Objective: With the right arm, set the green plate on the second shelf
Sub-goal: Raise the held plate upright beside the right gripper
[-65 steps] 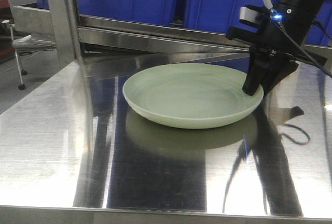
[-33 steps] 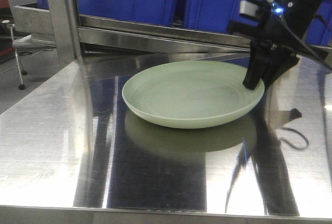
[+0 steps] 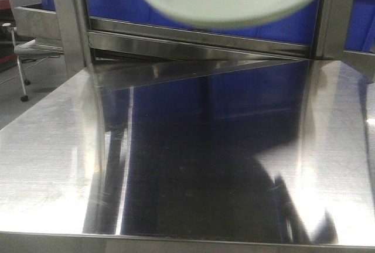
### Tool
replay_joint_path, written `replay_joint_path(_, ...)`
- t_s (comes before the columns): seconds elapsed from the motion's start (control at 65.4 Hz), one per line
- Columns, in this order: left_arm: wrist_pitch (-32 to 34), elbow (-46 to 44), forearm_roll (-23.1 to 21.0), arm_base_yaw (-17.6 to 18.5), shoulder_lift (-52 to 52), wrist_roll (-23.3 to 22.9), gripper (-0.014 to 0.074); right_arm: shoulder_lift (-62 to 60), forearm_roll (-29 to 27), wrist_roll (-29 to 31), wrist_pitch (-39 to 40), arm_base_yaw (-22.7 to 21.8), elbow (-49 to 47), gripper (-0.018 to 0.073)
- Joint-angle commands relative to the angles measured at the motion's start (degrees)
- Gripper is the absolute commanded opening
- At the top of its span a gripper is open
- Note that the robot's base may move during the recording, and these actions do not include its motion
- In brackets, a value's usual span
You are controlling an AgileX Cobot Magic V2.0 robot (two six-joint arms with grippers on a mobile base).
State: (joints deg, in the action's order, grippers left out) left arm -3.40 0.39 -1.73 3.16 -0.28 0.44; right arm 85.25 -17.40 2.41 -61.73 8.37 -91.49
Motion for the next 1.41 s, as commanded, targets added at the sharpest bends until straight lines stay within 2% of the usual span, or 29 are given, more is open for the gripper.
replay_joint_path(0.0,5.01,2.40,-0.53,0.12,-0.84,-0.44,0.0130,-6.97,1.19,0.73,2.72,-0.15,-1.53,0.0057)
replay_joint_path(0.184,5.01,2.40,-0.53,0.12,-0.84,-0.44,0.0130,-17.85,3.53,0.73,2.09,-0.15,-1.04,0.0057)
replay_joint_path(0.352,5.01,2.40,-0.53,0.12,-0.84,-0.44,0.0130,-30.57,5.36,0.73,6.17,-0.15,4.68,0.0057)
replay_joint_path(0.642,5.01,2.40,-0.53,0.12,-0.84,-0.44,0.0130,-58.57,17.97,0.67,21.39,-0.15,27.90,0.0057)
replay_joint_path(0.887,5.01,2.40,-0.53,0.12,-0.84,-0.44,0.0130,-76.37,20.05,0.67,27.55,-0.15,47.82,0.0057)
replay_joint_path(1.162,5.01,2.40,-0.53,0.12,-0.84,-0.44,0.0130,-81.28,18.96,0.67,46.15,-0.15,65.93,0.0057)
replay_joint_path(1.392,5.01,2.40,-0.53,0.12,-0.84,-0.44,0.0130,-81.29,18.52,0.67,54.47,-0.15,72.55,0.0057)
